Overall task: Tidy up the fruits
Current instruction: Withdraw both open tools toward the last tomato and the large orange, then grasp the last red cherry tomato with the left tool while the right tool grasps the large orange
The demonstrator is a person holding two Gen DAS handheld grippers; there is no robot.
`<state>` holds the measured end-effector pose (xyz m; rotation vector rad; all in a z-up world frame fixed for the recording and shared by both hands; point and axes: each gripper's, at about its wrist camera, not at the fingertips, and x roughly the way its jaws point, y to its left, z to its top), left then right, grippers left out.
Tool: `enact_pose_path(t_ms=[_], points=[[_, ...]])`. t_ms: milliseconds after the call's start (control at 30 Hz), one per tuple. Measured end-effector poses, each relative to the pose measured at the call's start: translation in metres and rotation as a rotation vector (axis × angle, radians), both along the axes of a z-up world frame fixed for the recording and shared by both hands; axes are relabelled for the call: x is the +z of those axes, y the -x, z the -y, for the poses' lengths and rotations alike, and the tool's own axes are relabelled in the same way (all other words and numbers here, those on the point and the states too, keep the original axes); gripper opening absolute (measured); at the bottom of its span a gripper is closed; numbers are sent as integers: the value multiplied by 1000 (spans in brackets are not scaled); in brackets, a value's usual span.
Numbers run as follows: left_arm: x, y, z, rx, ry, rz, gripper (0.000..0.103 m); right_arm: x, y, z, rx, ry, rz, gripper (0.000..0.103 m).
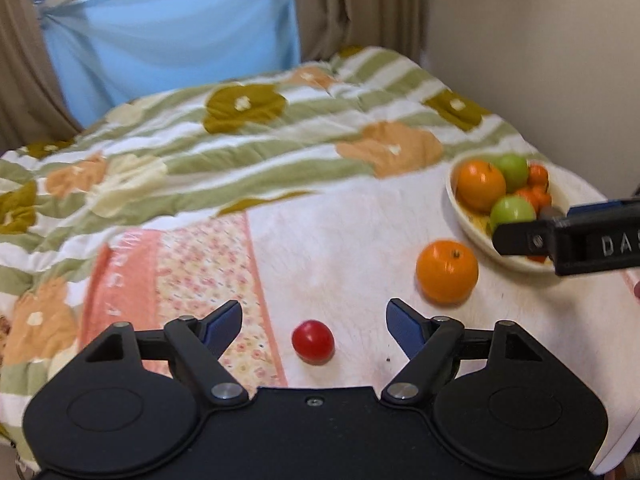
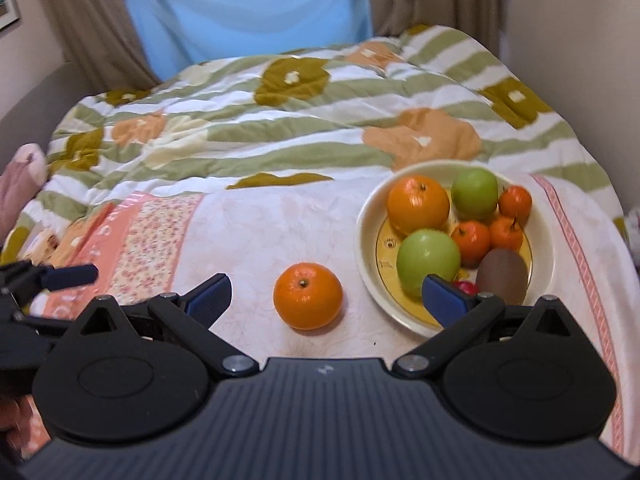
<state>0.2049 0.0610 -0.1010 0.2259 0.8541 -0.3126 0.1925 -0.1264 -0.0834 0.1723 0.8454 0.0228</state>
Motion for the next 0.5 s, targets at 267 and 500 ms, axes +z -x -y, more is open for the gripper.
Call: enact_pose_path(t_ms=[267,500], points=[[-42,-16,2,-81,-37,-60,68,-33,-10,-13,-68,7,-44,103],[-61,-23,-1,-110,-40,-82,57,-49,-11,-21,-66,27,-51,103]])
